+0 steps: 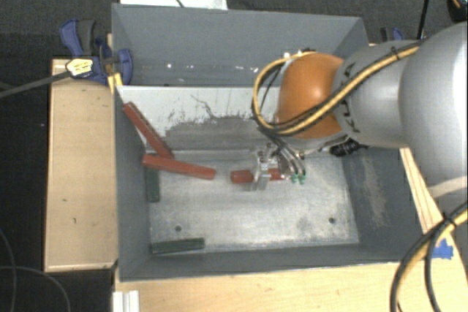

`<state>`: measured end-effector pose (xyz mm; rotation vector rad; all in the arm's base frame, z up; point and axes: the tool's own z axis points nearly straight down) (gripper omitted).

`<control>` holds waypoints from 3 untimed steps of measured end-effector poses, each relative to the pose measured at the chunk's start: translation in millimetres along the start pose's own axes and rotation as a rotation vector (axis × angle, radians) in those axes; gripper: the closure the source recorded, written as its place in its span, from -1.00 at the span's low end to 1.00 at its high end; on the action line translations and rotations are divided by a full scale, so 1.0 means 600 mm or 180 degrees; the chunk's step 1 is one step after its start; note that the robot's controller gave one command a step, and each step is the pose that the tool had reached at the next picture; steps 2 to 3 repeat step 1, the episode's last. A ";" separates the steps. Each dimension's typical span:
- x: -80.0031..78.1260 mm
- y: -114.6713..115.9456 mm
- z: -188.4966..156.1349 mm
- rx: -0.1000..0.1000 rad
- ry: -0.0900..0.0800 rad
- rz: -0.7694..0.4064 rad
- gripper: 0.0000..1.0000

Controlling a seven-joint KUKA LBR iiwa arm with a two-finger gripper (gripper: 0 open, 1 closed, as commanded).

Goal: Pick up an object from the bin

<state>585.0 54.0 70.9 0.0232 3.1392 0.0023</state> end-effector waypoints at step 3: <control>0.033 0.029 -0.217 -0.0001 -0.0024 -0.0129 1.00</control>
Offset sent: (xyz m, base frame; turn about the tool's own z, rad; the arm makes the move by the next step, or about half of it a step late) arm -0.0218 0.0168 0.1249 -0.0427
